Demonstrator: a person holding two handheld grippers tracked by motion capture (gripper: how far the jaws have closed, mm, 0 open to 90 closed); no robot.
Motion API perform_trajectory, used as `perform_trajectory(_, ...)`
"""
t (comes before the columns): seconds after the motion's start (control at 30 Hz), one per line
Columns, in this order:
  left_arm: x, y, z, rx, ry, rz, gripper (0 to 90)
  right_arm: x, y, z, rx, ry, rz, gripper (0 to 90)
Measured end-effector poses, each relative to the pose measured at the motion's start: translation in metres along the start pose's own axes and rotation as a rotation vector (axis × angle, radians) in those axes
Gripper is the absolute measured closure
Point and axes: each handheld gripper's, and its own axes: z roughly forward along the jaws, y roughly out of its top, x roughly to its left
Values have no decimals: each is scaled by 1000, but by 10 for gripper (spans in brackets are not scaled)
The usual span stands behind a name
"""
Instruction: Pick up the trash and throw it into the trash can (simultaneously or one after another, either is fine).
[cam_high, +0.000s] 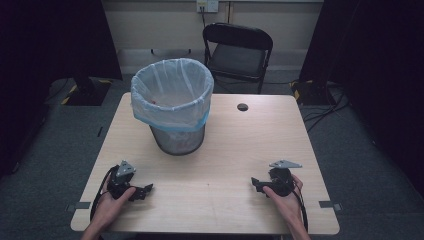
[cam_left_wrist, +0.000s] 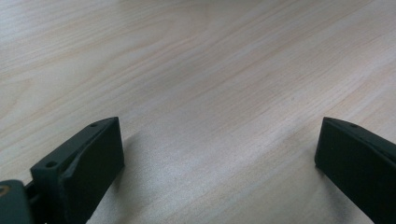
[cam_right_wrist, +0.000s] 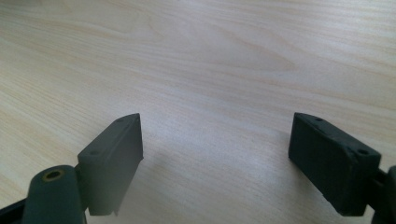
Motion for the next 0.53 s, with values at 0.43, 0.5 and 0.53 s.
perform_trajectory(0.43, 0, 0, 0, 0, 0, 0, 8, 10, -7, 4, -26, -80, -78, 146)
perform_trajectory(0.5, 0, 0, 0, 0, 0, 1, 8, 10, -7, 4, -26, -81, -79, 146)
perform_trajectory(0.53, 0, 0, 0, 0, 0, 1, 8, 10, -7, 4, -26, -81, -79, 146)
